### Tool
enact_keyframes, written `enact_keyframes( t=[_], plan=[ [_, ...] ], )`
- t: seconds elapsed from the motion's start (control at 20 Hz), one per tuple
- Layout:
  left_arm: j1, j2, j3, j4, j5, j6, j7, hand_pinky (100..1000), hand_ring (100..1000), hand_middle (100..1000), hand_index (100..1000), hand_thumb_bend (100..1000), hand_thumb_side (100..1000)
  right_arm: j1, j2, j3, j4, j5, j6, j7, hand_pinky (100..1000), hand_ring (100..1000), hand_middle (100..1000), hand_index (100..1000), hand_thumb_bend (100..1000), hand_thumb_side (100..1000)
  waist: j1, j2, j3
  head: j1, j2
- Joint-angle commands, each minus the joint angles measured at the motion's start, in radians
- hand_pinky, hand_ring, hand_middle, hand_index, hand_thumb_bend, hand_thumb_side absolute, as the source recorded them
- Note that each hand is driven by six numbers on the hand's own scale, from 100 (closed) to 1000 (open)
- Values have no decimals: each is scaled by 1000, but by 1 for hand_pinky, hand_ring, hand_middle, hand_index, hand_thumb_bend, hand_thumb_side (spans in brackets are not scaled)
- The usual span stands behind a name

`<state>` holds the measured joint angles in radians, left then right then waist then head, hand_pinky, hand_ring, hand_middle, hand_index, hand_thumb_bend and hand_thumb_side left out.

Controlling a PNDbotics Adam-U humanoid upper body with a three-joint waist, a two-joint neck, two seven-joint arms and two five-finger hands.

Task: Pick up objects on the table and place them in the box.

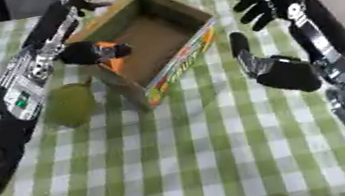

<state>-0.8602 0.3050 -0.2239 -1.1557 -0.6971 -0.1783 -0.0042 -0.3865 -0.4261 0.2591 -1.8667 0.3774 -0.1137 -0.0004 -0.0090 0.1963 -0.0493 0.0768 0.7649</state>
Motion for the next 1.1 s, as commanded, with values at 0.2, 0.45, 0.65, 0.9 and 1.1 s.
enact_keyframes(
  t=[0.2,0.45,0.65,0.9,1.1],
  plan=[
    [53,99,52,-188,112,25,7,737,748,786,884,781,699,-7,-14,-12,-9,-2,0,-5,584,666,689,859,118,371,2,-14,3,-15,5],
    [84,133,61,-297,192,83,-29,733,742,778,875,734,671,-7,-15,-13,-9,-1,0,-6,584,665,689,859,116,371,4,-12,3,-17,5],
    [167,218,73,-339,209,99,-63,738,744,779,874,699,667,-6,-22,-21,-9,4,1,-14,584,665,688,859,116,371,10,1,11,-38,5],
    [307,291,68,-412,201,94,-99,742,744,772,869,657,650,-10,-19,-18,-9,3,0,-12,584,665,688,859,114,371,11,2,-1,-30,5],
    [350,315,55,-422,188,93,-126,744,744,771,869,644,636,-12,-19,-17,-8,3,-1,-11,583,665,688,860,114,371,14,2,-5,-28,5]
  ],
)
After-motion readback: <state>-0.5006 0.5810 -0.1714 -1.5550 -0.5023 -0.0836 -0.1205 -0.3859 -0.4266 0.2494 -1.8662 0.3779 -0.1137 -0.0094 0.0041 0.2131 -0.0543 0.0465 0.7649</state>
